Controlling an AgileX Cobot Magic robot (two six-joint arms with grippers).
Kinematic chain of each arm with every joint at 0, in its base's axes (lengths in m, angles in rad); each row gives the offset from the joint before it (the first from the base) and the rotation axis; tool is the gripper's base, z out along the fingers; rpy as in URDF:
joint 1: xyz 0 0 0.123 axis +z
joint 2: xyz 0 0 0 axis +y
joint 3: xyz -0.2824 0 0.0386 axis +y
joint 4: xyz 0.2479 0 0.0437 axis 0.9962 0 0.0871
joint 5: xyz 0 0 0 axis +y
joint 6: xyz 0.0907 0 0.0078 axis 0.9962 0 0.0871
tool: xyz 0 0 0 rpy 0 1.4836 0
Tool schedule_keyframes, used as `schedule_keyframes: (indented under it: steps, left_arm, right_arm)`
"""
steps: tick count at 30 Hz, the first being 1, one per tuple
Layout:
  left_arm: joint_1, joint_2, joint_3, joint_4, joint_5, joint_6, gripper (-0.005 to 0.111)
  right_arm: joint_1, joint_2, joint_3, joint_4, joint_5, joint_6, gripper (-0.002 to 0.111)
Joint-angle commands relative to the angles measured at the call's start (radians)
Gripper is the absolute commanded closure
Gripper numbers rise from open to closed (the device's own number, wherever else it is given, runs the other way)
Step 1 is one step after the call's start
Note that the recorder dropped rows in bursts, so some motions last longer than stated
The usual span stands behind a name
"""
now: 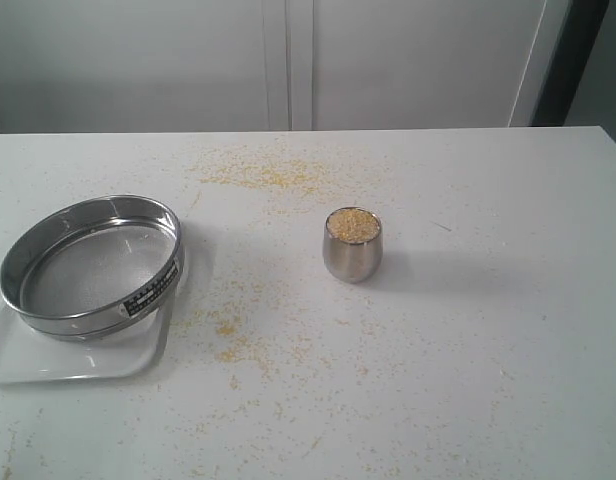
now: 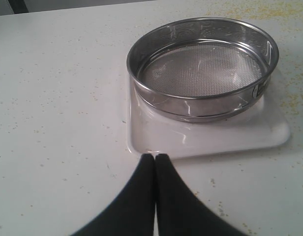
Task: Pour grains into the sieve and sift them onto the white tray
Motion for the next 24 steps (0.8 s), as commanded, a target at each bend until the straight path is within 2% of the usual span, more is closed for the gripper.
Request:
schedule_keyframes:
  steps: [1,4,9,14,21,24]
  left_arm:
    - [-0.003,-0.005,0.003,-0.007,-0.001,-0.001,0.107]
    - [-0.003,-0.005,0.003,-0.007,-0.001,-0.001,0.107]
    - [-0.003,-0.005,0.003,-0.007,-0.001,-0.001,0.107]
    - [-0.003,-0.005,0.003,-0.007,-0.001,-0.001,0.107]
    - [-0.003,-0.005,0.003,-0.007,-0.001,-0.001,0.107]
    - [-0.003,-0.005,0.003,-0.007,-0.001,-0.001,0.107]
  right_arm:
    - [0.004,0.146,-0.032,-0.201,-0.174,0.103,0.108]
    - [0.008,0.263,-0.046,-0.281,-0.283,0.124,0.108]
    - [0.059,0.424,-0.093,-0.375,-0.318,0.124,0.108]
    - [0.118,0.575,-0.147,-0.386,-0.329,0.113,0.108]
    - [0.129,0.772,-0.210,-0.386,-0.390,0.055,0.108]
    - [0.129,0.850,-0.229,-0.388,-0.482,-0.046,0.100]
